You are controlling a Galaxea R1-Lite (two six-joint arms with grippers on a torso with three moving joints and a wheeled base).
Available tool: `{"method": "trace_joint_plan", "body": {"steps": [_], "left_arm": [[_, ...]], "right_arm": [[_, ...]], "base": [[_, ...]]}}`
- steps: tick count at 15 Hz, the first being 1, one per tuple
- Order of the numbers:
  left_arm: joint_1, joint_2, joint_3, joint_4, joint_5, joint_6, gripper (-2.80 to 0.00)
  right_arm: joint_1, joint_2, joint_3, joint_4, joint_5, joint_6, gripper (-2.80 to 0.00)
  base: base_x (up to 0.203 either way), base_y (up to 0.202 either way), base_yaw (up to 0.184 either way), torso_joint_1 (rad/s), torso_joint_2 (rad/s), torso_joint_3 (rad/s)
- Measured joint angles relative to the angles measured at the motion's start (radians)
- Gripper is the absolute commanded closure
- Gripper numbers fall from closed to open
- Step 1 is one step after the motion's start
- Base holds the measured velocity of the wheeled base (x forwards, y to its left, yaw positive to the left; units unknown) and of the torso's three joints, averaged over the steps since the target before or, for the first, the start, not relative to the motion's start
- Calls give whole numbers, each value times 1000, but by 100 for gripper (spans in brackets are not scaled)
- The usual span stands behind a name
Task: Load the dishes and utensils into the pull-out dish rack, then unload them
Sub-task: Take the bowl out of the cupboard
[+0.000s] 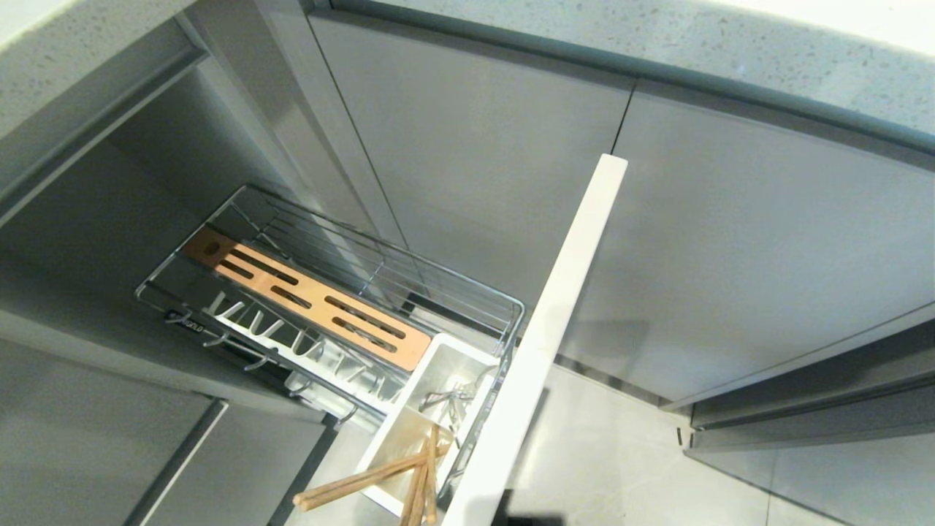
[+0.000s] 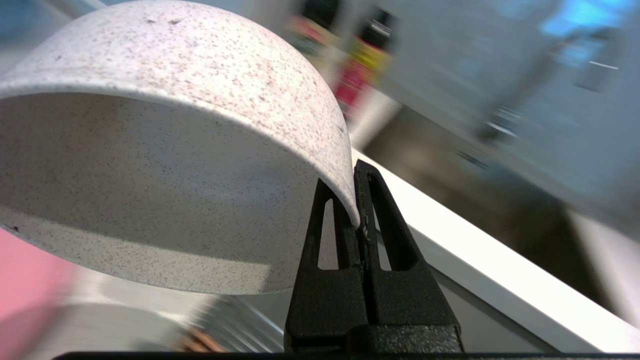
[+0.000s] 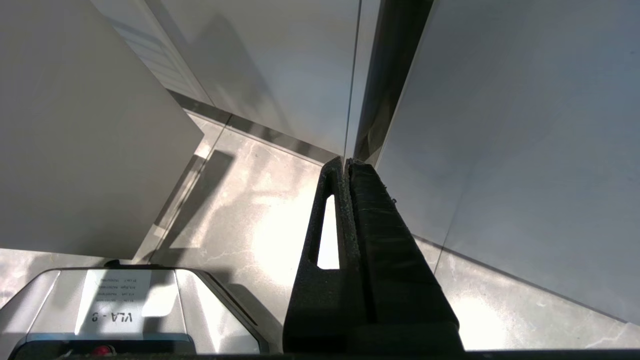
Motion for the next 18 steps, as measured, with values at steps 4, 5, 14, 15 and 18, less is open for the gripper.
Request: {"method": "trace_joint_plan", "body": {"steps": [4,5,14,15,18], "left_arm": [[225,105,-79,5,149,9,0],[247,141,-107,10,181,17,0],[328,386,-383,536,263,179,0],[334,394,-384,549,273,189,0],[338,399,-375,552,289,194,0]], "right_arm": [[0,0,0,0,0,0,0],[0,0,0,0,0,0,0],[0,0,0,0,0,0,0],[0,0,0,0,0,0,0],[0,0,0,0,0,0,0]], "base": [[0,0,0,0,0,0],[0,0,0,0,0,0],[0,0,0,0,0,0],[0,0,0,0,0,0],[0,0,0,0,0,0]]}}
